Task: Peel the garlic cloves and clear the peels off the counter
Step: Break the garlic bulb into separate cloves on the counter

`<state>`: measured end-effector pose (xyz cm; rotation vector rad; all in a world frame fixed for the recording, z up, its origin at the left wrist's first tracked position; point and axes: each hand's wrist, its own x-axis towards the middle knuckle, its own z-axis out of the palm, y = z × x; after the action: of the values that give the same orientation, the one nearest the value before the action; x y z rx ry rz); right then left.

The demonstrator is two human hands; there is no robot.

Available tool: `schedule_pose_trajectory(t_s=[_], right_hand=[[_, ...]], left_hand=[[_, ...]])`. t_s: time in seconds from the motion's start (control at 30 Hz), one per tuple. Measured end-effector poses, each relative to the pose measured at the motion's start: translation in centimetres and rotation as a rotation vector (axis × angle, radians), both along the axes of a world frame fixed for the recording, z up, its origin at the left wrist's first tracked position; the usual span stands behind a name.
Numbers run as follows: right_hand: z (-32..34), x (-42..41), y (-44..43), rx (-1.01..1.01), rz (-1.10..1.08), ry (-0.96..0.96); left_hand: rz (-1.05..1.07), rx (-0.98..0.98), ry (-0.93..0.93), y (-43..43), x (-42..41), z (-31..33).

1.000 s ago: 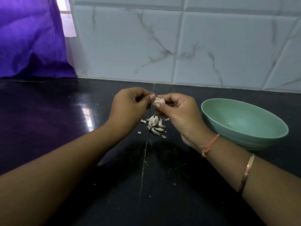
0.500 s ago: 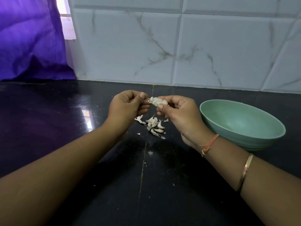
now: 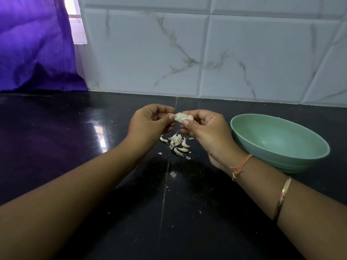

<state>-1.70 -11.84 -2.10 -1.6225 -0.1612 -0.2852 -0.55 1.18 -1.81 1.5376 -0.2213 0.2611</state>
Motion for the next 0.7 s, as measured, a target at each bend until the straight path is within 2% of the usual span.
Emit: schedule_pose_trajectory(t_s=[0.2, 0.4, 0.63, 0.7], right_hand=[[0.11, -0.01, 0.32, 0.169, 0.074, 0.056], [0.4, -0.07, 0.39, 0.312, 0.114, 0.1], [0.5, -0.14, 0.04, 0.309, 0.12, 0.141], [0.53, -0.15, 0.04, 0.318, 0.115, 0.141]], left_hand=[[0.006, 0.086, -0.037, -0.14, 0.2, -0.23], [-0.025, 0.012, 0.018, -0.36, 0.17, -0.05], [0.014, 0.312, 0.023, -0.06, 0.02, -0.65], [0.042, 0.314, 0.006, -0.1, -0.04, -0.62]])
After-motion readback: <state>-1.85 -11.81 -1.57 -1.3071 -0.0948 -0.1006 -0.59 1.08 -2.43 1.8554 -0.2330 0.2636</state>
